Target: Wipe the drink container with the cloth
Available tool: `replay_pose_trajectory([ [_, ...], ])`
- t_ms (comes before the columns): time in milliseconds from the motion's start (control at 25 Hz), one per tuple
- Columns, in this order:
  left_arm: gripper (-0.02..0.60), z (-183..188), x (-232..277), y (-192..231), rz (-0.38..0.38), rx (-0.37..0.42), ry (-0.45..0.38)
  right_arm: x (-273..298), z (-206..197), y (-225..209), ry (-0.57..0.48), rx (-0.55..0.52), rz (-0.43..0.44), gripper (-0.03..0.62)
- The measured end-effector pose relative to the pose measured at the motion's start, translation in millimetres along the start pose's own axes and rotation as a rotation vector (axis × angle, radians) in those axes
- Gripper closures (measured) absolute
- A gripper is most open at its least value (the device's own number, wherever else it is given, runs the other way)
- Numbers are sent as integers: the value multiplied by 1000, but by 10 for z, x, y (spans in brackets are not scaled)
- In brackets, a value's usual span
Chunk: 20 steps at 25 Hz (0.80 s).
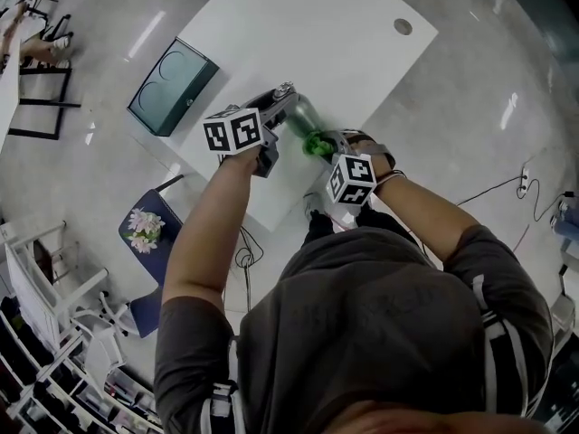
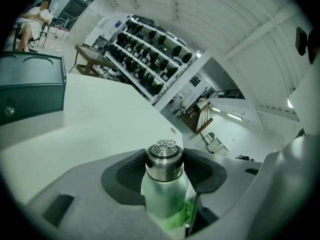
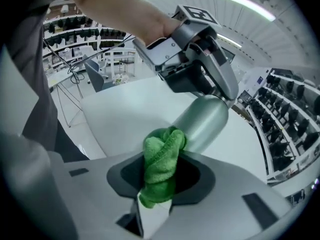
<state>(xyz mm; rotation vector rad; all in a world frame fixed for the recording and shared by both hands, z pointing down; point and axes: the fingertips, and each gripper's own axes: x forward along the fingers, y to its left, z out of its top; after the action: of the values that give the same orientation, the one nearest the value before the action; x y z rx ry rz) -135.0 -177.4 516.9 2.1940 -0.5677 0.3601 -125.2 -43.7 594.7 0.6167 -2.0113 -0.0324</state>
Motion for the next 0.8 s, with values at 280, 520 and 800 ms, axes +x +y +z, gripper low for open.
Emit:
replay_pose_trajectory([
  [280,348,211,-105,-190,72,205,-118,-471,67,-522,-205,189,45,482],
  [520,348,394,126,-393,207,398,-262,-768,-446,-1449,-297,264,31,482],
  [800,348,302,512,-373,438,508,-345,-786,-907,-2124,-342,182,132,482],
])
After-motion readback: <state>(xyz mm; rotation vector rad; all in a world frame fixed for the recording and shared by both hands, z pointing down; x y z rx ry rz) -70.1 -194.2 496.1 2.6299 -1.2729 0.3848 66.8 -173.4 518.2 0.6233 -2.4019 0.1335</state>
